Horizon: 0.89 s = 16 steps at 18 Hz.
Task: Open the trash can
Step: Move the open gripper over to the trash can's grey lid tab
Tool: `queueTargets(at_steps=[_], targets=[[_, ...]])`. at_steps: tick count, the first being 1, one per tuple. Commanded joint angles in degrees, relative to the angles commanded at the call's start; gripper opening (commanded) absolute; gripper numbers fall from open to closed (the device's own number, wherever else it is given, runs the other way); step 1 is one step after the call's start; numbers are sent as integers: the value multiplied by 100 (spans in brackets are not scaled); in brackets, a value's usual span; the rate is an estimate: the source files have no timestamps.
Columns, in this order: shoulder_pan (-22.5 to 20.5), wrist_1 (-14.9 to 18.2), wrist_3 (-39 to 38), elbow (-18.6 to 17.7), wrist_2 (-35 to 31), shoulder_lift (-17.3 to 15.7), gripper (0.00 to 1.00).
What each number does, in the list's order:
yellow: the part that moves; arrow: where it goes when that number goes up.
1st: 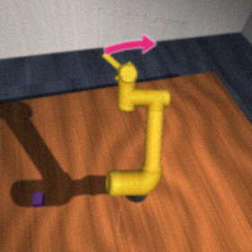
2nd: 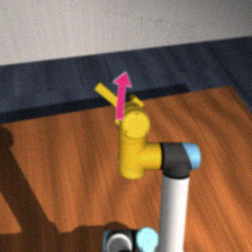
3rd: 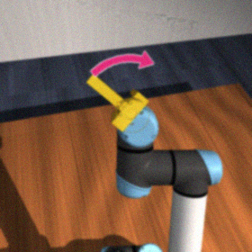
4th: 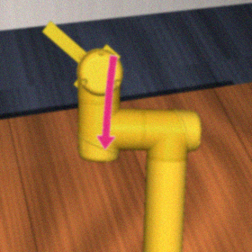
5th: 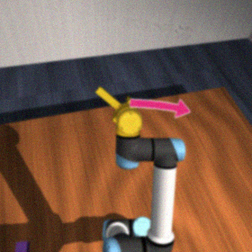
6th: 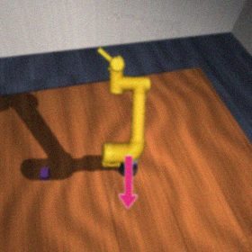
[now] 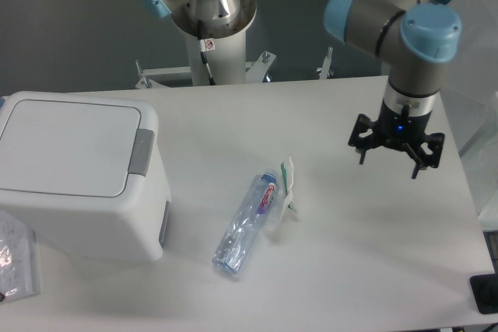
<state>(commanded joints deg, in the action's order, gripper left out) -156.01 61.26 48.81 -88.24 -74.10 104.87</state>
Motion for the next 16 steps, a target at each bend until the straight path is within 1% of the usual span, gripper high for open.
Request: queueTargets(at_steps=[3, 5, 7, 9, 11, 14, 16], targets=[[448, 220, -809, 26, 360, -308, 100], [720, 272, -1337, -17, 729, -562, 100], [984, 273, -1714, -79, 923, -748, 100], [1335, 238, -2285, -97, 1029, -757, 100], [1765, 185, -2664, -88, 1012, -722, 100], [1969, 132, -3069, -97, 1021, -757, 100], [2066, 132, -3175, -114, 1021, -775, 100]])
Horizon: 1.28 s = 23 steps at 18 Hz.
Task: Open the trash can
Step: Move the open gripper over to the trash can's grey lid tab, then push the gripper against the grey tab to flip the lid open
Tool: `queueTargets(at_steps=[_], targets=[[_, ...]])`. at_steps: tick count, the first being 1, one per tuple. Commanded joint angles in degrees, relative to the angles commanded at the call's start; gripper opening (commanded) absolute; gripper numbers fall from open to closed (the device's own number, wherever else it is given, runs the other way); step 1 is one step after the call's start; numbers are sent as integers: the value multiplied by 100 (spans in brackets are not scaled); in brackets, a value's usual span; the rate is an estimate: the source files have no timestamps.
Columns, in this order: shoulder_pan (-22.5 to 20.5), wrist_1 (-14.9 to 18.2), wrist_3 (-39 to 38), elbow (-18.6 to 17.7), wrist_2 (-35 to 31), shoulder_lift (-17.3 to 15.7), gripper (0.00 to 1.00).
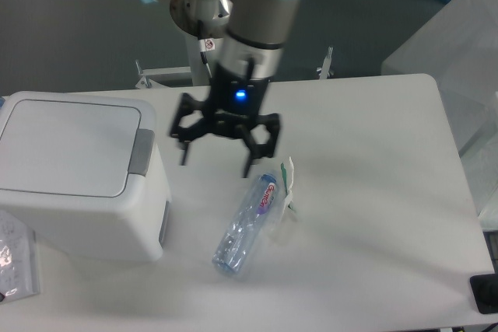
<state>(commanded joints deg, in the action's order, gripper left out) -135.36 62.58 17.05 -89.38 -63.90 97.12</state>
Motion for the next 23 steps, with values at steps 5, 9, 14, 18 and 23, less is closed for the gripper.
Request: queueTargets(at_steps=[5, 9, 14, 18, 23], targets=[[27, 0, -184, -17, 9, -70, 100], [158, 0, -299, -114, 9, -62, 100], [159, -9, -255, -237, -26, -123, 100], [124, -61, -220, -202, -53, -132, 100], [106, -105, -220, -290, -210, -158, 100]])
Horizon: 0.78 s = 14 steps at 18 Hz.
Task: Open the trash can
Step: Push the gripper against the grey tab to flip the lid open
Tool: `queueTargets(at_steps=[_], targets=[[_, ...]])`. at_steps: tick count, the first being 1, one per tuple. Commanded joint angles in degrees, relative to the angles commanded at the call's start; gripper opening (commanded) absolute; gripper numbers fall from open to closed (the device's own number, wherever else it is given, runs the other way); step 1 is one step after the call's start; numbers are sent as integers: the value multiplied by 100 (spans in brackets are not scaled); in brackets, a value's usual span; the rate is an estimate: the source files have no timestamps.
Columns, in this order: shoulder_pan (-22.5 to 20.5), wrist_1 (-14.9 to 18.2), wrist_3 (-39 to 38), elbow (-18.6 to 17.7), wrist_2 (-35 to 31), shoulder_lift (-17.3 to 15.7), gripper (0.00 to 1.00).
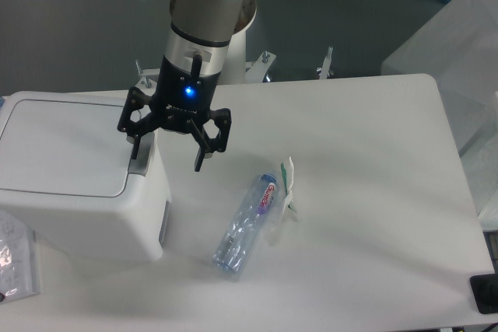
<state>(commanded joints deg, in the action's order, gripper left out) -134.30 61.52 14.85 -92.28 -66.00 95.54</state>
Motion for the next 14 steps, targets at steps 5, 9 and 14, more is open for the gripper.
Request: queueTargets(at_steps=[5, 9, 14], targets=[[0, 0, 0, -26, -185, 17, 100], [-9, 0, 0, -35, -185, 17, 100], [-18, 9, -9, -44, -185, 26, 100]])
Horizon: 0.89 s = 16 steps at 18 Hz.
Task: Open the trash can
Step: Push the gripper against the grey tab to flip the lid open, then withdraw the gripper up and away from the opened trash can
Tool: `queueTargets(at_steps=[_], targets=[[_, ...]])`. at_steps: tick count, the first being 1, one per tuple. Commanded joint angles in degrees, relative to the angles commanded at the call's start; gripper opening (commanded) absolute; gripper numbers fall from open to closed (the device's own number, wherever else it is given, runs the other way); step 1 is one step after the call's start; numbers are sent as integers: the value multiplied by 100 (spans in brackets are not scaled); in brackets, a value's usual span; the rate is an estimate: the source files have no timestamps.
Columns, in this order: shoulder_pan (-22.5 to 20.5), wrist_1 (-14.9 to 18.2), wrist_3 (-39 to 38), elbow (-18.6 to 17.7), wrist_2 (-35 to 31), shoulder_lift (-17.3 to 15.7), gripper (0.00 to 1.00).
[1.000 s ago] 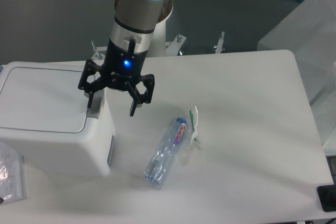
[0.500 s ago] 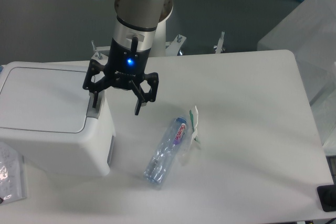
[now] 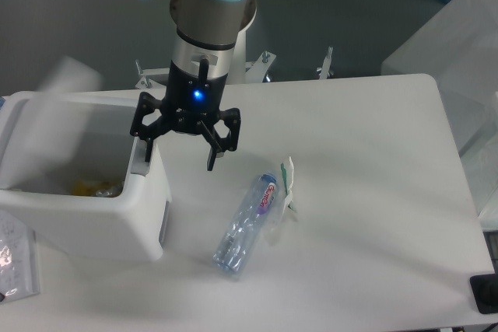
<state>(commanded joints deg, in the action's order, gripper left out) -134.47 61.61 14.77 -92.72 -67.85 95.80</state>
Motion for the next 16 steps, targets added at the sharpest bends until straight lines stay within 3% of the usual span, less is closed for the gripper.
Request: queueTargets(at_steps=[8, 16], targets=[[-316, -114, 0, 228, 18, -26, 100], [-1124, -307, 324, 527, 18, 114, 100]])
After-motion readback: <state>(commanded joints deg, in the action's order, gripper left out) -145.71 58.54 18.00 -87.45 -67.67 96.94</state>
